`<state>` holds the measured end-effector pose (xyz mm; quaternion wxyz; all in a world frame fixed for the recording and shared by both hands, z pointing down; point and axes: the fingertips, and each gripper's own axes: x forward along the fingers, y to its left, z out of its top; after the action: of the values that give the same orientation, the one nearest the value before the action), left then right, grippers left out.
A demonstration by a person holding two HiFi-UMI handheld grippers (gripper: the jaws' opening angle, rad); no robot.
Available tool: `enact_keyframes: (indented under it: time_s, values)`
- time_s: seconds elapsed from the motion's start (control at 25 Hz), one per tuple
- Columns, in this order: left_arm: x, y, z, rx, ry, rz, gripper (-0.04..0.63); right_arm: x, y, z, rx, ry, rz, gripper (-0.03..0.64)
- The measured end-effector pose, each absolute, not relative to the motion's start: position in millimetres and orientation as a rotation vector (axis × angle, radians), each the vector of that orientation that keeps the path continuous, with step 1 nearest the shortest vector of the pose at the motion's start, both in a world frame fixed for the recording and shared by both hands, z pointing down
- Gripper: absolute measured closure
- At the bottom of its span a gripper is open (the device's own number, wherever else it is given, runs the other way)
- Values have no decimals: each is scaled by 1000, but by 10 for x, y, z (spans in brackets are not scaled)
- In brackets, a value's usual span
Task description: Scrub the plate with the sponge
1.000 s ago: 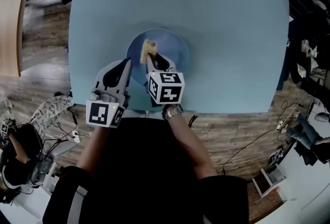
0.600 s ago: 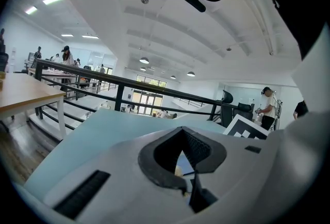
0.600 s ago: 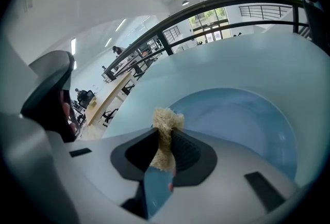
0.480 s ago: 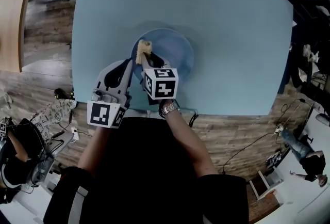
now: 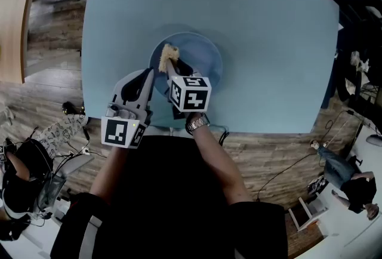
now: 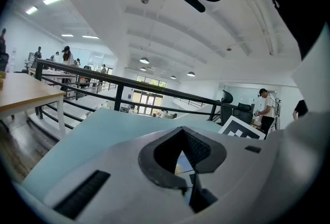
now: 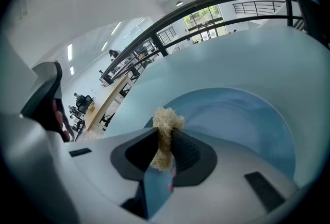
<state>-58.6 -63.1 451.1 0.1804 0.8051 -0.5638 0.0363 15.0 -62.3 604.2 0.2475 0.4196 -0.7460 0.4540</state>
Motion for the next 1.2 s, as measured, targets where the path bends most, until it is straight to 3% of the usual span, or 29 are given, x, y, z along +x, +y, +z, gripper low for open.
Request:
enact_keyframes:
  time_s: [1.2]
  values:
    - [-188,-631,4465,2321,-1528,105,594,1168,-678,6015,1372,-1917,1242,543]
